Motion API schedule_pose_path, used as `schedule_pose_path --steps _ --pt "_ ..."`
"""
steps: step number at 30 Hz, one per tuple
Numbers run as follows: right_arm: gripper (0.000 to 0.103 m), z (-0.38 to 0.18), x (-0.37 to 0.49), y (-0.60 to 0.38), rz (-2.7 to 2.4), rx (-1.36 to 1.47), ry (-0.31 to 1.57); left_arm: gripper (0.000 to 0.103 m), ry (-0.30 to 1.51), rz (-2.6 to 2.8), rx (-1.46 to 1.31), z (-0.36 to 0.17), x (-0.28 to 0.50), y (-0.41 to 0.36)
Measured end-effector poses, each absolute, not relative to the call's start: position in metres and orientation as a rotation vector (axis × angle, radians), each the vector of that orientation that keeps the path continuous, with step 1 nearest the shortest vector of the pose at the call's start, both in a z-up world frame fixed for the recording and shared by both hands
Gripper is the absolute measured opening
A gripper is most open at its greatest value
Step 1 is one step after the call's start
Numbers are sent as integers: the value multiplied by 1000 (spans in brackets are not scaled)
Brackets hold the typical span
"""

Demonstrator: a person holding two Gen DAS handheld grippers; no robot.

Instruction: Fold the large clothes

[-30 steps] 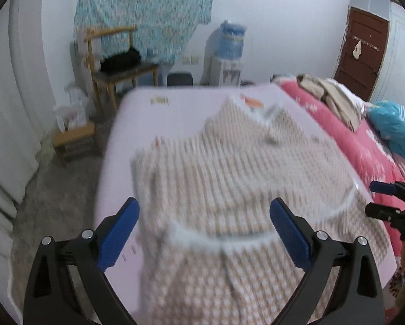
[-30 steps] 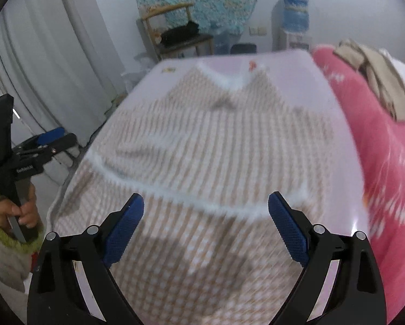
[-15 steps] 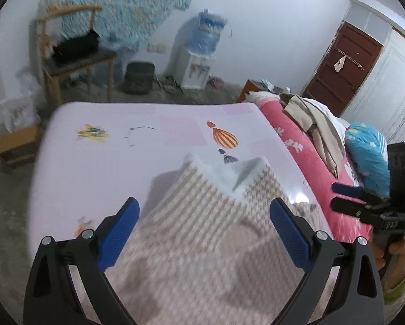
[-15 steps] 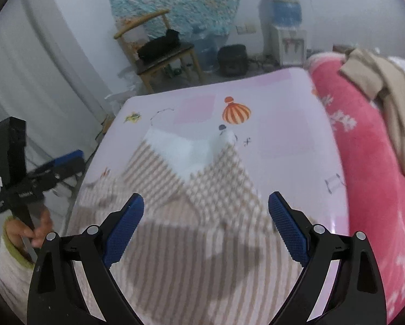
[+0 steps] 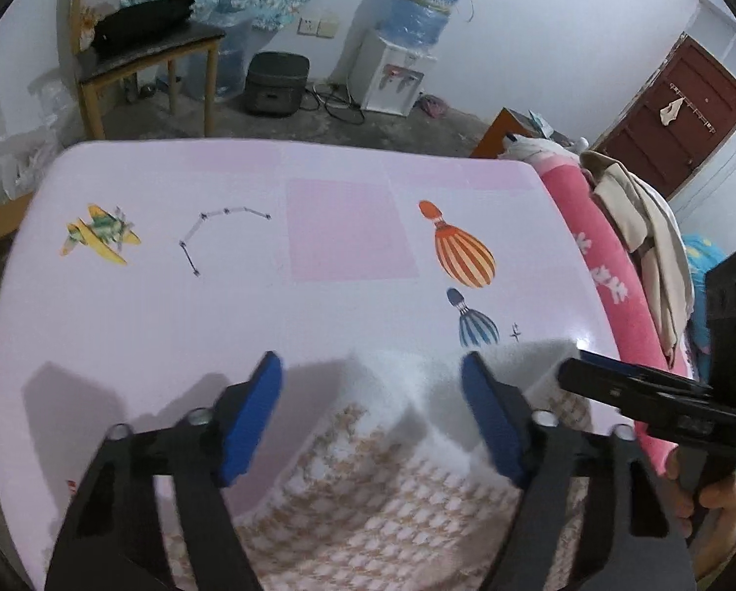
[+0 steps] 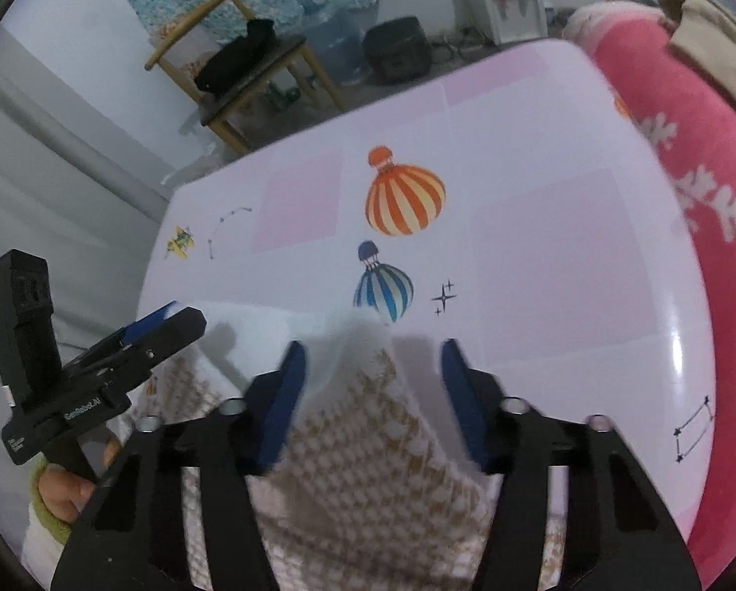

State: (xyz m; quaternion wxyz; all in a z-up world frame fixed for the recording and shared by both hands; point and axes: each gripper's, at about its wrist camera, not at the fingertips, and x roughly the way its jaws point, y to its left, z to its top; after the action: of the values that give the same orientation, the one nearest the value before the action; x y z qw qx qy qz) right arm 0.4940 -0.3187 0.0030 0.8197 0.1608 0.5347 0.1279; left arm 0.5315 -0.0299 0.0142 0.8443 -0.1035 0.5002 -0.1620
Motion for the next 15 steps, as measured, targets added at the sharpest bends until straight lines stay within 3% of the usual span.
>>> schedule_pose_path --steps 2,4,10,15 --pt "21 2 491 -317 283 331 1146 48 1070 -360 -228 12 530 -31" --pt "12 8 484 -317 287 311 1131 31 1073 -363 -208 14 525 -31" --pt "9 42 448 -312 331 230 1065 19 1016 -396 -155 42 496 -27" --pt "9 65 399 -302 366 117 1018 16 952 -454 -67 75 446 -22"
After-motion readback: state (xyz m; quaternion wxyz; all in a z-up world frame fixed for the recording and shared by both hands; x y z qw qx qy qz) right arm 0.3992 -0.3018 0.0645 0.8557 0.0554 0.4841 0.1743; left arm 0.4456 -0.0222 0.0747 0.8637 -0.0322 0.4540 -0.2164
